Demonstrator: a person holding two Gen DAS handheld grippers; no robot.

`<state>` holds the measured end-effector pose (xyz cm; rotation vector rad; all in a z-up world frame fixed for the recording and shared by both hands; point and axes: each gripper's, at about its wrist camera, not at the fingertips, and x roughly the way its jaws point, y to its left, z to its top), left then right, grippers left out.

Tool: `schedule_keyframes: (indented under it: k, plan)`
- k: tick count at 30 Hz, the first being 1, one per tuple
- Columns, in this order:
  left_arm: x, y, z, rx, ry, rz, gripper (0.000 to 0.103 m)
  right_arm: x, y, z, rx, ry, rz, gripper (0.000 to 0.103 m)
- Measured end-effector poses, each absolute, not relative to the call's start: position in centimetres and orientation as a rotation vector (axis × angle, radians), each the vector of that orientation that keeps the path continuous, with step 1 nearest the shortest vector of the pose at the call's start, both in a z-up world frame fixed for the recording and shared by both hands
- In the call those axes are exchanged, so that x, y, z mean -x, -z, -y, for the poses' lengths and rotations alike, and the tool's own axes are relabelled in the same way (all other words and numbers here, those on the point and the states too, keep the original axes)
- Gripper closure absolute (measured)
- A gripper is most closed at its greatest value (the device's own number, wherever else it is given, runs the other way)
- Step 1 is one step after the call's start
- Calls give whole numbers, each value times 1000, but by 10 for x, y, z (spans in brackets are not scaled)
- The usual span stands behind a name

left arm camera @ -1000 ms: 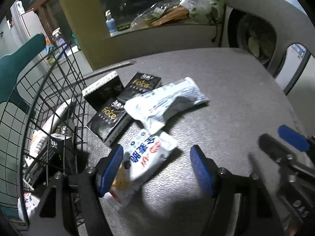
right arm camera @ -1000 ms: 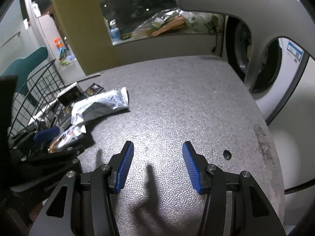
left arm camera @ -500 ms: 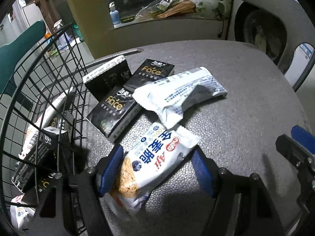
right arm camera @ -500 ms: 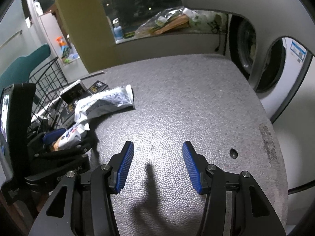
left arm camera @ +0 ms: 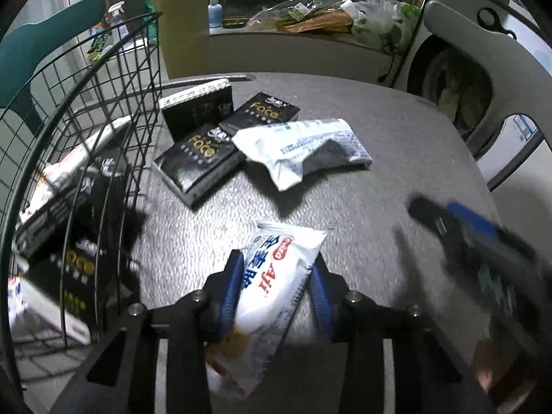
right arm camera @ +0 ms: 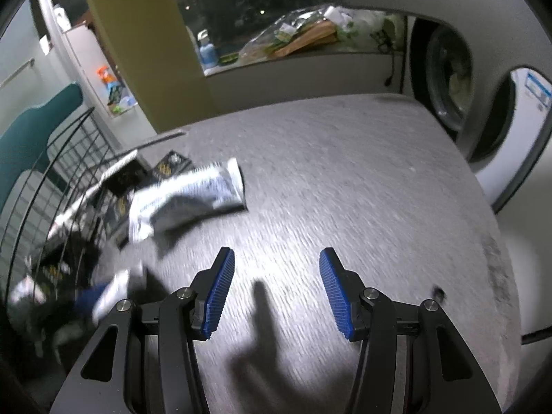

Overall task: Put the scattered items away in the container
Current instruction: 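Grasp the blue-printed snack bar with the left gripper while the right grasps a white biscuit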

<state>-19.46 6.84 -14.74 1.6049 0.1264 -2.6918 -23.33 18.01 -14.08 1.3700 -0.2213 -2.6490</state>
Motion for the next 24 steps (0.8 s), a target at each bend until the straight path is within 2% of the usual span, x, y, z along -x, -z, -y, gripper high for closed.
schedule_keyframes:
  k: [3,4,7,15,20,24]
  plan:
    - [185,149,-74,-1588,2682,-100,55,260,137,-170,-1348,2623,278,51]
    - [183,149,-75,-1587,2688,-99,50,270,135,-162,-1340,2617,266,51]
    - [181,149,-77,-1585,2708,-111,43,292,132,-140,-1310,2623,190,51]
    - [177,150,-66,-1610,2709,-155,41,339,150,-104,-1413,2549,7,51]
    - [174,148,-57,-1611,2712,-176,41,312,162,-106,-1463,2556,-123,52]
    - [172,148,-57,-1620,2722,-142,41,278,162,-124,-1463,2570,-109,52]
